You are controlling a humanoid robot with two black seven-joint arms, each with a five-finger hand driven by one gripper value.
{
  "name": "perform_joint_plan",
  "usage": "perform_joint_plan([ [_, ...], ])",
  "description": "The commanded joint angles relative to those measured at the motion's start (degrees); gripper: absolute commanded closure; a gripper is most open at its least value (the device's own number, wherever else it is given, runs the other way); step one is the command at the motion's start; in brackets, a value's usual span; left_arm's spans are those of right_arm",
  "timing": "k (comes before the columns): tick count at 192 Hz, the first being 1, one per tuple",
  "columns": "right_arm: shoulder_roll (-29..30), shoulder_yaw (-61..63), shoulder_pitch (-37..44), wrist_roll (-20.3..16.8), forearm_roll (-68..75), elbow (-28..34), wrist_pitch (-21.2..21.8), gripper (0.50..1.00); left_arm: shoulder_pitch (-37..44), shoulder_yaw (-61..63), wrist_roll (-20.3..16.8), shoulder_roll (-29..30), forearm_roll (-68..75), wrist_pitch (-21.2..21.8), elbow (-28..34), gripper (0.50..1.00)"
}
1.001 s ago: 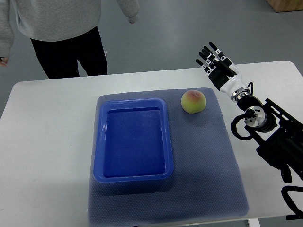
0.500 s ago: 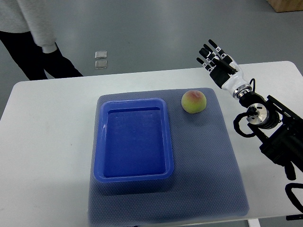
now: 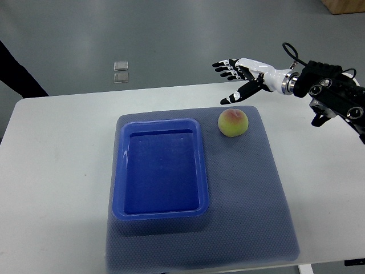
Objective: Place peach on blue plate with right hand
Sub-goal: 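Reach the right hand forward and down over the peach, then close the right hand's fingers around the peach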
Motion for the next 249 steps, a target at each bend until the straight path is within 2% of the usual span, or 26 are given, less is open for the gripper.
perform_joint_plan([
  [1, -0.8, -15.6, 10.2, -0.2, -2.6, 0.0, 2.8, 0.568, 0.0, 0.0, 0.0, 0.0, 0.1, -0.1, -0.4, 0.500],
  [11, -0.8, -17.0, 11.1, -0.2, -2.6, 0.0, 2.8, 0.570, 0.0, 0.0, 0.0, 0.0, 0.1, -0.1, -0.4, 0.500],
  [12, -0.6, -22.3, 15.0, -1.1, -2.6, 0.0, 3.1, 0.568, 0.0, 0.0, 0.0, 0.0, 0.1, -0.1, -0.4, 0.500],
  [20, -0.1, -26.6, 18.0, -2.4, -2.4, 0.0, 3.2, 0.568, 0.0, 0.0, 0.0, 0.0, 0.1, -0.1, -0.4, 0.500],
  [30, -0.1, -26.6, 18.0, -2.4, -2.4, 0.0, 3.2, 0.568, 0.0, 0.0, 0.0, 0.0, 0.1, -0.1, -0.4, 0.500],
  [31, 0.5, -30.6, 20.5, -4.1, -2.4, 0.0, 3.5, 0.568, 0.0, 0.0, 0.0, 0.0, 0.1, -0.1, -0.4, 0.500],
  [35, 0.6, -31.7, 21.2, -4.6, -2.3, 0.0, 3.9, 0.568, -0.1, 0.0, 0.0, 0.0, 0.1, -0.1, -0.4, 0.500],
  [68, 2.0, -33.5, 22.4, -7.4, -1.8, 2.1, 6.0, 0.568, -0.1, -0.1, 0.0, 0.0, 0.1, -0.1, -0.3, 0.500],
  [99, 2.6, -33.7, 21.3, -7.5, -1.8, 3.3, 6.1, 0.568, -0.1, -0.1, 0.0, 0.0, 0.1, -0.1, -0.4, 0.500],
  [166, 4.4, -33.6, 16.0, -7.3, -2.5, 2.9, 3.7, 0.570, 0.0, -0.1, 0.0, 0.0, 0.0, -0.1, -0.3, 0.500],
  [209, 4.9, -33.8, 14.1, -7.1, -2.8, 2.3, 0.4, 0.570, 0.0, -0.1, 0.0, 0.0, 0.0, 0.0, -0.3, 0.500],
  [210, 5.4, -33.8, 13.4, -7.0, -2.9, 1.6, -0.9, 0.572, 0.0, -0.1, 0.0, 0.0, 0.0, 0.0, -0.3, 0.500],
  [249, 6.8, -33.8, 11.0, -6.9, -3.0, 0.2, -5.4, 0.576, 0.0, -0.1, 0.0, 0.0, 0.0, 0.0, -0.4, 0.500],
])
